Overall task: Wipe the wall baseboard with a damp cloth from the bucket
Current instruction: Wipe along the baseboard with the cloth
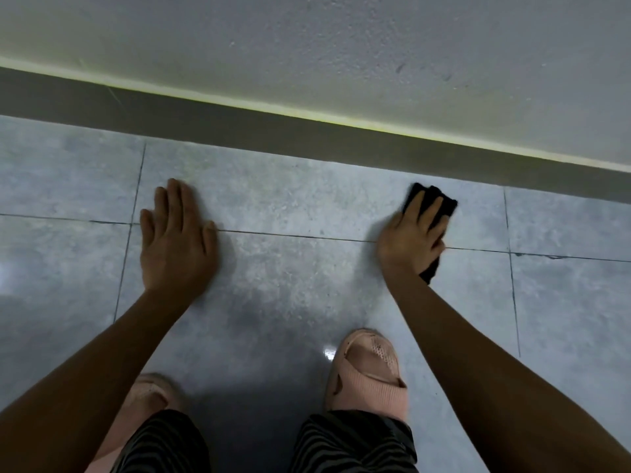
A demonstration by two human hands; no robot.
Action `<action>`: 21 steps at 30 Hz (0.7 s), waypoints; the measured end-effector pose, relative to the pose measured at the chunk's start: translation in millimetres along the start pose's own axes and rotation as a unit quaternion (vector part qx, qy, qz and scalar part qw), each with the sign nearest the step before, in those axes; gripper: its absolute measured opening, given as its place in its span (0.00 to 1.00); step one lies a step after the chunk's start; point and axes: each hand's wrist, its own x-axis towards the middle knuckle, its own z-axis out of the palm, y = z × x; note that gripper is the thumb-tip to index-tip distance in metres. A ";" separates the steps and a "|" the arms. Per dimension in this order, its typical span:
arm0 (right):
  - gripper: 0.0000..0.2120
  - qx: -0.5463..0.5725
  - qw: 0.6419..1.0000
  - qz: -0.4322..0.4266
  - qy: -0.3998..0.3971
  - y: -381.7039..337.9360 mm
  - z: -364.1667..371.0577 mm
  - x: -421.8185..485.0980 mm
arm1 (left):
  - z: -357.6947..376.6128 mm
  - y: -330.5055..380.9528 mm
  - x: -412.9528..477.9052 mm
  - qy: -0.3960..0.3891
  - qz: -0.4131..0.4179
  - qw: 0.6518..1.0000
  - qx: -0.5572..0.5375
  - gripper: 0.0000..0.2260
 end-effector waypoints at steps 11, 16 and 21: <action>0.30 -0.051 0.868 -0.477 -0.132 -163.8 27.2 -88.9 | -5.0 -13.0 -4.1 0.014 0.005 0.999 -0.039 0.29; 0.29 0.010 0.802 -0.585 -0.122 -135.7 21.1 -63.1 | -10.4 -13.4 -3.9 0.036 -0.008 0.996 -0.085 0.29; 0.24 0.134 0.772 -0.576 -0.233 -104.3 9.5 -52.1 | -13.3 14.0 8.0 0.077 -0.002 0.989 -0.124 0.25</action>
